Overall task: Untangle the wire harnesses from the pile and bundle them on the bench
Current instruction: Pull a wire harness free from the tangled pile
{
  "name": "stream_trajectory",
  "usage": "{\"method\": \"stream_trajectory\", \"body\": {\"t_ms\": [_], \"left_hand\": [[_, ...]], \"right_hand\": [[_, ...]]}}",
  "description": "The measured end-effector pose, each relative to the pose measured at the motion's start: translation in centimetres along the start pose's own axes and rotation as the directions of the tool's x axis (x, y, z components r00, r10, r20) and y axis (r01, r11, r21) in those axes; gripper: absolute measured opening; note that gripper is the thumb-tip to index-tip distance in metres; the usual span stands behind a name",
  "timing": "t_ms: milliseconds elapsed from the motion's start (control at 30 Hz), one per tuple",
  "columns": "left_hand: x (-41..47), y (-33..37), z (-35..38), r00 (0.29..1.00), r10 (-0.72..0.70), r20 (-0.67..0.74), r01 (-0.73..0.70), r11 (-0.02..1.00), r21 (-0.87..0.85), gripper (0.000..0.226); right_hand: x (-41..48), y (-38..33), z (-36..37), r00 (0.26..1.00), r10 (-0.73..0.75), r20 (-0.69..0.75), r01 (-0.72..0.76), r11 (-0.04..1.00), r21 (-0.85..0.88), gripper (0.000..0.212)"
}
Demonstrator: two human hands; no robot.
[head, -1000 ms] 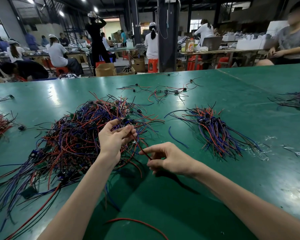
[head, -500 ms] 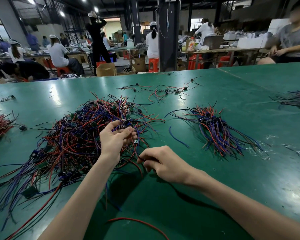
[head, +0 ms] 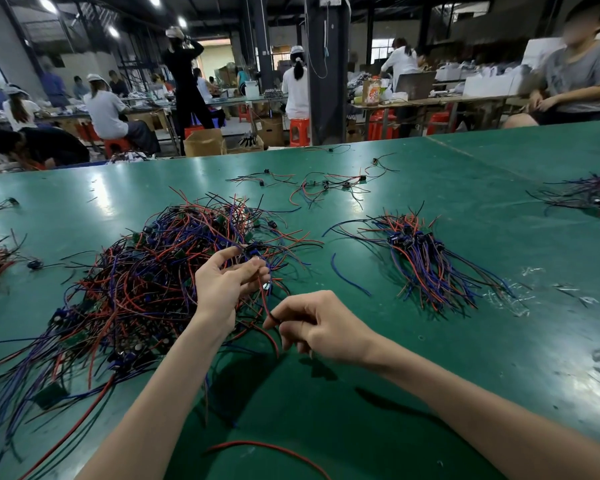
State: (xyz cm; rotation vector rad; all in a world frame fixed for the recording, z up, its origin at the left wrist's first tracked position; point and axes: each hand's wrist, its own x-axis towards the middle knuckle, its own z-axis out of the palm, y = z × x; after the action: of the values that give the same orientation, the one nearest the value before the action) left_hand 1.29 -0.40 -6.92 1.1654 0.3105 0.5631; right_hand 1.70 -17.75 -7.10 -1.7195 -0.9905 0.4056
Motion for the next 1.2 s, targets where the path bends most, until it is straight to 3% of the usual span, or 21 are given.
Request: {"method": "stream_trajectory", "body": {"t_ms": [67,167,267,333,467,567,700,767,867,1000,1200], "left_hand": [[0.2,0.1,-0.1,1.0,-0.016,-0.013,0.015,1.0,-0.026,0.028],[0.3,0.3,-0.1,0.999,-0.022,-0.024,0.02,0.999,-0.05,0.029],[0.1,0.4,0.0,1.0,-0.003,-0.025,0.002,0.999,-0.039,0.033],[0.0,0.4,0.1,1.0,0.003,-0.021,-0.004,0.999,-0.041,0.035],[-0.1,1.0,0.1,1.0,0.003,-0.016,-0.004,0.996,-0.087,0.034],[-0.4,1.4,0.2,1.0,-0.004,0.003,0.004,0.995,-0.099,0.028],[-1.0,1.6,0.7,0.998,-0.045,0.047,0.052,0.986,-0.161,0.024],[-1.4,1.6,1.1,0.993,-0.065,0.1,0.082,0.981,-0.178,0.023],[-2.2,1.1,2.0,0.977,-0.077,0.199,0.09,0.994,-0.059,0.022],[-3.0,-0.1,2.9,0.955,-0.079,0.287,0.04,0.989,0.14,0.026],[-3.2,-0.5,3.3,0.951,-0.125,0.285,0.074,0.98,0.183,0.033]], "right_hand": [[0.1,-0.1,-0.1,0.99,0.125,0.059,-0.134,0.971,0.198,0.015],[0.2,-0.4,-0.1,0.935,0.303,0.184,-0.354,0.822,0.445,0.011],[0.5,-0.7,-0.3,0.838,0.472,0.274,-0.544,0.676,0.497,0.017],[0.5,-0.8,-0.7,0.804,0.517,0.292,-0.591,0.645,0.485,0.019],[0.1,-0.8,-0.5,0.924,0.343,0.17,-0.38,0.874,0.302,0.012],[0.0,-0.7,-0.3,0.96,0.193,0.203,-0.225,0.962,0.153,0.009],[0.0,-0.5,-1.8,0.93,0.195,0.311,-0.251,0.956,0.152,0.01],[0.2,-0.6,-2.6,0.912,0.24,0.334,-0.307,0.937,0.165,0.023],[0.9,-0.6,-3.2,0.939,0.283,0.195,-0.324,0.92,0.222,0.042],[1.3,-0.1,-3.2,0.976,0.209,-0.063,-0.184,0.943,0.278,0.022],[1.7,0.1,-3.2,0.964,0.201,-0.174,-0.124,0.919,0.374,0.024]]}}
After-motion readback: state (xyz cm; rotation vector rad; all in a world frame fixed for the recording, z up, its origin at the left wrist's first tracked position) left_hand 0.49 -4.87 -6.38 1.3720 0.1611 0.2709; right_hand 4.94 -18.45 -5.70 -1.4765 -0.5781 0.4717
